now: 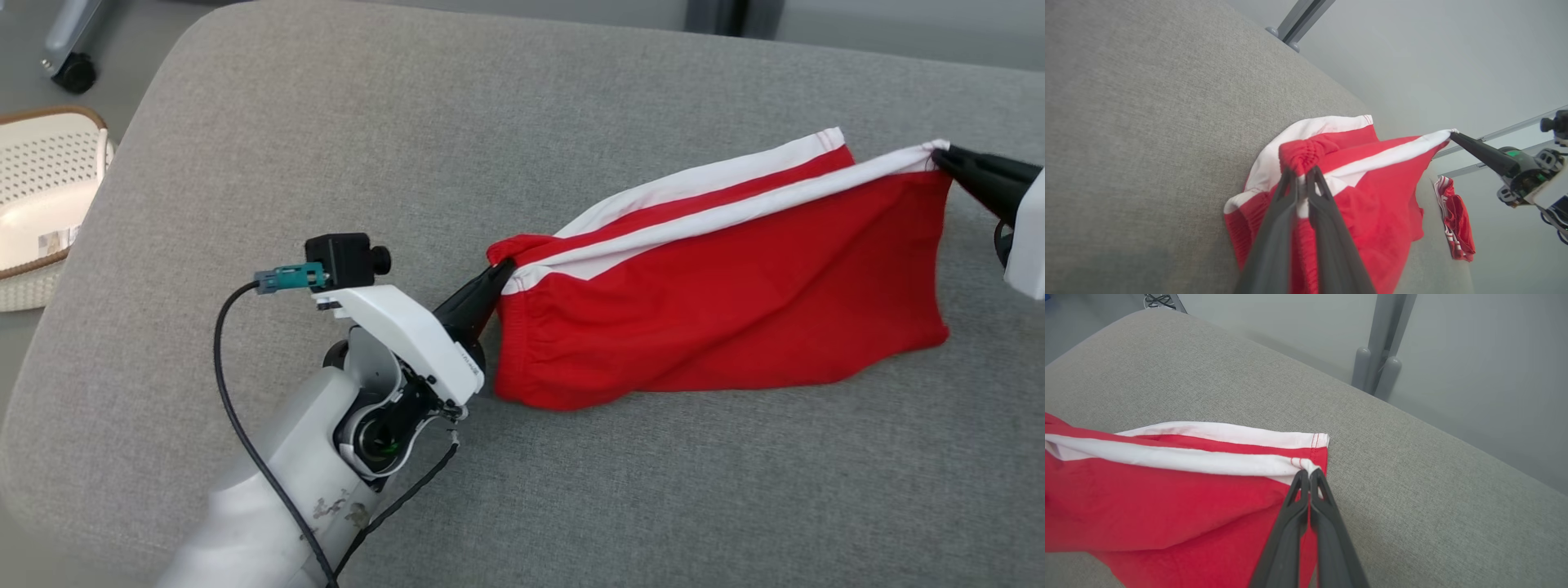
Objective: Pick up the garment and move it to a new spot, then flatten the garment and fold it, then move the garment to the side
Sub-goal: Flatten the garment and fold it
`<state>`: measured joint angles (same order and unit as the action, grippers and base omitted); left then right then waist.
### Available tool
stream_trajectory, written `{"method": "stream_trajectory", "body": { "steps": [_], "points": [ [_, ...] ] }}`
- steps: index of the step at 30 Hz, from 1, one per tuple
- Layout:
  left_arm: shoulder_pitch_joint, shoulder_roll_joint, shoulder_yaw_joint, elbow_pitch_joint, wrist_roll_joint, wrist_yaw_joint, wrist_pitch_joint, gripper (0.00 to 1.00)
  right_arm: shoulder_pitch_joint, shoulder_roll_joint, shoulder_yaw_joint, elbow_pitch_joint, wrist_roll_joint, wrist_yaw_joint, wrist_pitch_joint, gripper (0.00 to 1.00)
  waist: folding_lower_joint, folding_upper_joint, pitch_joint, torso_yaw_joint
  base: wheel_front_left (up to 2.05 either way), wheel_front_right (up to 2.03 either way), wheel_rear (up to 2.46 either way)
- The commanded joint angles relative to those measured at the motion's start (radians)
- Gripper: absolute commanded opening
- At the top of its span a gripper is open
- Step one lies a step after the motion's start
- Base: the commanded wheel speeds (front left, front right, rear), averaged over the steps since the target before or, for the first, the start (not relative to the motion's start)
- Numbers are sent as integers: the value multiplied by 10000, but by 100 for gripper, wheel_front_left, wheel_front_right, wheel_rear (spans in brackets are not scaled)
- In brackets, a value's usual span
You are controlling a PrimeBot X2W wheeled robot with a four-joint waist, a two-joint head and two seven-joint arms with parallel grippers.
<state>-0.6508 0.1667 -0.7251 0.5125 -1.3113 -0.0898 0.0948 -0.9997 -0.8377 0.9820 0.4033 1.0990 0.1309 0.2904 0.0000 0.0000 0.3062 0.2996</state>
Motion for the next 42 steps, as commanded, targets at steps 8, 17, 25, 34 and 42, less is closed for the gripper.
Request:
{"method": "stream_trajectory", "body": {
  "steps": [8,17,25,34,42],
  "points": [
    [-733,-698,-277,1091,509,-232,-767,0,-907,154,441,716,-452,-2,-684,0,0,0,600,487,0,0,0],
    [-1128,-1045,-556,1663,463,-327,-1472,0,-1507,279,819,1401,-601,-2,-976,0,0,0,1054,828,0,0,0],
    [-1556,-1134,-1252,1733,-56,-353,-2273,5,-2040,642,1104,2251,-367,-2,-1051,0,0,0,1444,982,0,0,0],
    [-1958,-1137,-2154,2019,-738,11,-2899,100,-2181,1126,1049,3293,-270,-2,-1702,100,0,0,1540,963,0,0,0],
    [-2264,-1132,-2508,2717,-671,181,-3368,100,-1712,1512,754,3893,-138,-2,-3294,100,0,0,1216,751,0,0,0]
  ]
}}
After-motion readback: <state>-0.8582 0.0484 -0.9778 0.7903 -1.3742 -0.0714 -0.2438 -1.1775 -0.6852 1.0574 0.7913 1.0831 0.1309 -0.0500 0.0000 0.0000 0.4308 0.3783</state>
